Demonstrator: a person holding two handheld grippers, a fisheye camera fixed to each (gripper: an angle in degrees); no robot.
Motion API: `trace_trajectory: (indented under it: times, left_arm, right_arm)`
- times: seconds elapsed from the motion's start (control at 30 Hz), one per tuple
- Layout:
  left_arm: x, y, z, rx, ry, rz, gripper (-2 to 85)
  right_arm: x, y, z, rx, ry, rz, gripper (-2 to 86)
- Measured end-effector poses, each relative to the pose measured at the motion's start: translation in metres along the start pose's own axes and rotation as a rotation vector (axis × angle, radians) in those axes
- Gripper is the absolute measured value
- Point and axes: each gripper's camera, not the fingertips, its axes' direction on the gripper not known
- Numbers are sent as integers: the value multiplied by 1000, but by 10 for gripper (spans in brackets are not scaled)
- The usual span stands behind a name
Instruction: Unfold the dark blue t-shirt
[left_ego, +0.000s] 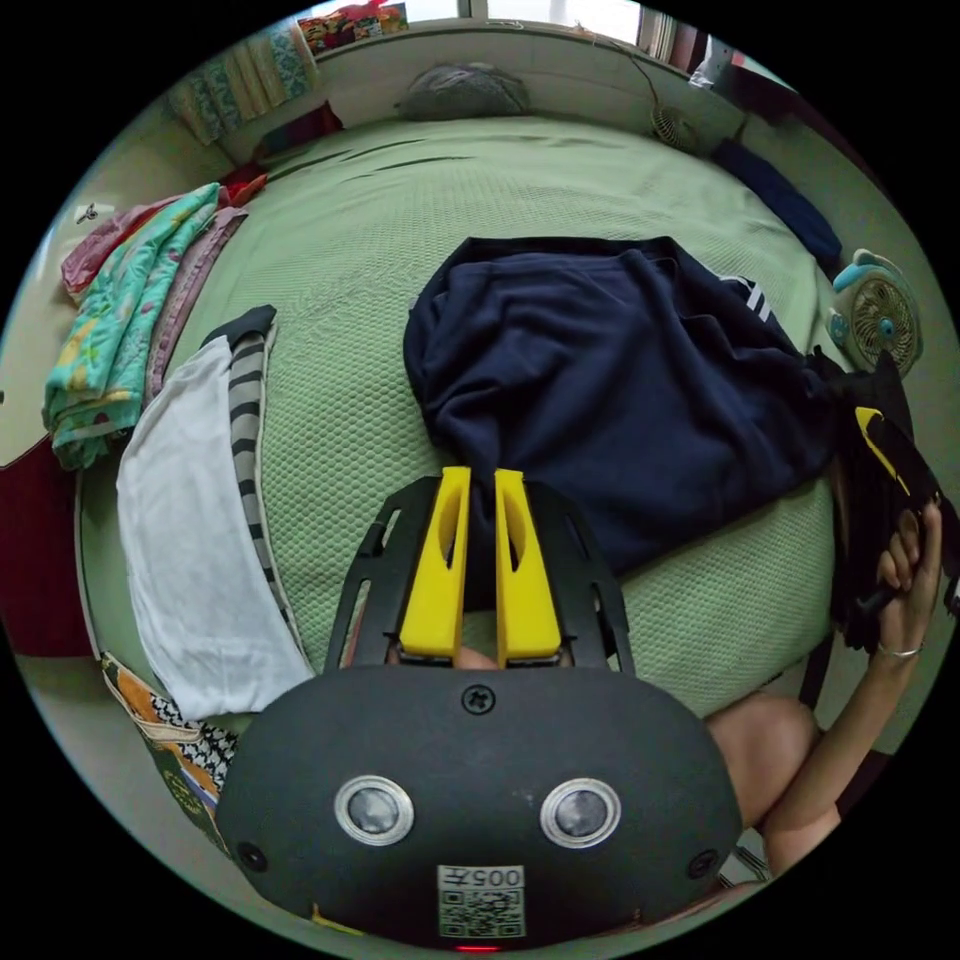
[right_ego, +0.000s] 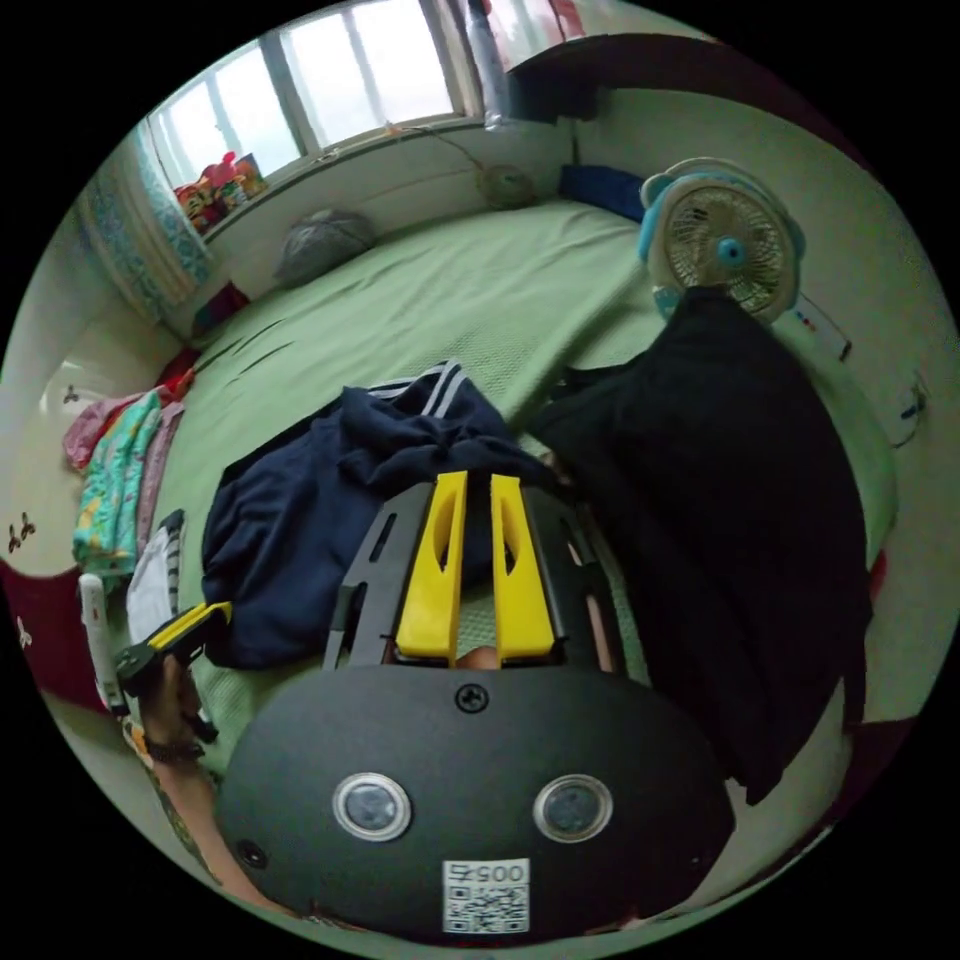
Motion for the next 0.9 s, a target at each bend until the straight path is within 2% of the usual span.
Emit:
trace_trajectory:
  times: [0.23, 0.37, 0.4, 0.53, 0.63, 0.9]
  left_arm:
    - [-34, 21, -16, -10, -47, -122, 56]
    - [-64, 39, -30, 36, 43, -233, 56]
    - [-68, 45, -35, 47, 3, -249, 49]
    - [-69, 58, -48, 67, -39, -220, 14]
    - [-67, 65, -52, 60, -35, -200, 9]
    - [-65, 83, -70, 65, 72, -143, 18]
  right_arm:
    - [-26, 7, 15, -91, -8, -133, 36]
    - [-34, 13, 11, -71, -7, -180, 38]
    - [-37, 14, 10, -65, -14, -195, 39]
    - [-47, 20, 11, -68, -39, -238, 44]
    - [-57, 24, 13, -69, 36, -239, 57]
    - [-85, 30, 19, -30, 9, -281, 105]
